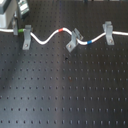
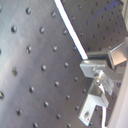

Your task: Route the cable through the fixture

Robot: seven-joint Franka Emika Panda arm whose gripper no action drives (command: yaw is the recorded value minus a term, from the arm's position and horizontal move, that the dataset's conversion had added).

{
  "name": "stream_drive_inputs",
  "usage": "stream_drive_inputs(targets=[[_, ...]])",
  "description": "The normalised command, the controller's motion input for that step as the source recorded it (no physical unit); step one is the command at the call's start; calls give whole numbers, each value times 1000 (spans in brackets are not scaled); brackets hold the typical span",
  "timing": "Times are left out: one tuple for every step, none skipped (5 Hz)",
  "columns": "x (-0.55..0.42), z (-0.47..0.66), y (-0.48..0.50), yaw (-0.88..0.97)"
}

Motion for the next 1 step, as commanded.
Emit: stream_drive_inputs(targets=[[-292, 250, -47, 337]])
